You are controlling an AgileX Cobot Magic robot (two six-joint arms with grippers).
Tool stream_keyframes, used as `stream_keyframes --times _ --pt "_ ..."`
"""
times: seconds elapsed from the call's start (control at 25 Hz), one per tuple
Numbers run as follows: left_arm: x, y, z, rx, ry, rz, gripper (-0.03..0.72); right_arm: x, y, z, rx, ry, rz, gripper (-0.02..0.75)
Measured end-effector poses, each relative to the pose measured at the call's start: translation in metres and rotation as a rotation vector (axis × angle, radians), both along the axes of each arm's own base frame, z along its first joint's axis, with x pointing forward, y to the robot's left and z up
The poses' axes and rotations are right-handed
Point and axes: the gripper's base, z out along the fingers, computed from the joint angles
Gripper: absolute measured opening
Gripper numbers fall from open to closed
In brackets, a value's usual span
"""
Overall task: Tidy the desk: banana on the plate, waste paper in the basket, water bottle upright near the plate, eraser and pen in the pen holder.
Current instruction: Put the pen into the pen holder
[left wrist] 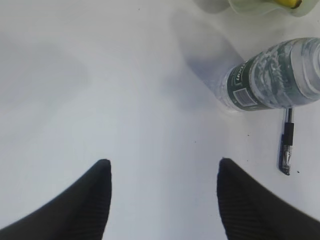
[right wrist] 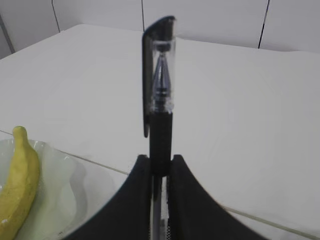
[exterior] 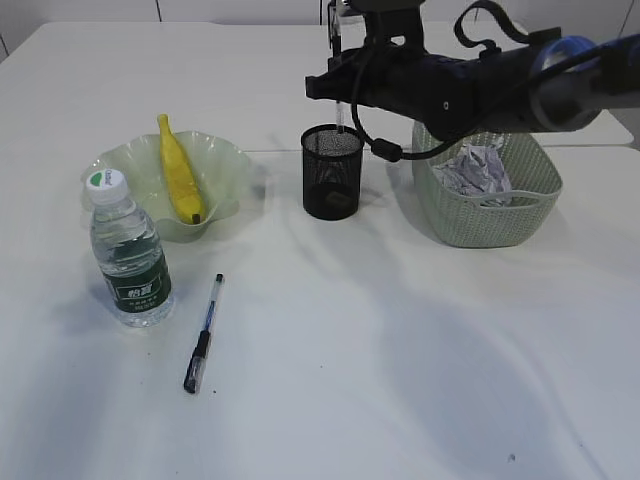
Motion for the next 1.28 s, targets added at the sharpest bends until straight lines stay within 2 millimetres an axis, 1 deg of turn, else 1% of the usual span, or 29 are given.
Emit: stream_keyframes --times 0.2,0.32,0.56,0.64,1.12,1.28 --pt "0.0 0.0 0.0 0.0 0.002 0.0 0.459 0.01 0.0 -0.004 0.022 -0.023 -0.009 0.042" --pt "0.0 0.0 0.0 0.0 0.002 0.0 0.458 0.011 -0.001 -0.008 0.026 -0.015 -0.011 0.041" --pt "0.0 0.0 0.0 0.0 0.002 0.0 0.457 0.013 -0.004 -0.007 0.02 -0.027 0.005 0.041" --pt "0.0 0.0 0.0 0.0 0.002 0.0 0.452 0.014 -0.003 -0.011 0.02 -0.024 0.01 0.042" --pt "0.0 0.0 0.0 -0.001 0.002 0.0 0.443 0.02 -0.002 -0.051 0.041 0.03 0.008 0.041" --pt "0.0 0.0 0.0 -0.001 0.0 0.0 0.442 0.02 -0.002 -0.052 0.043 0.034 0.008 0.041"
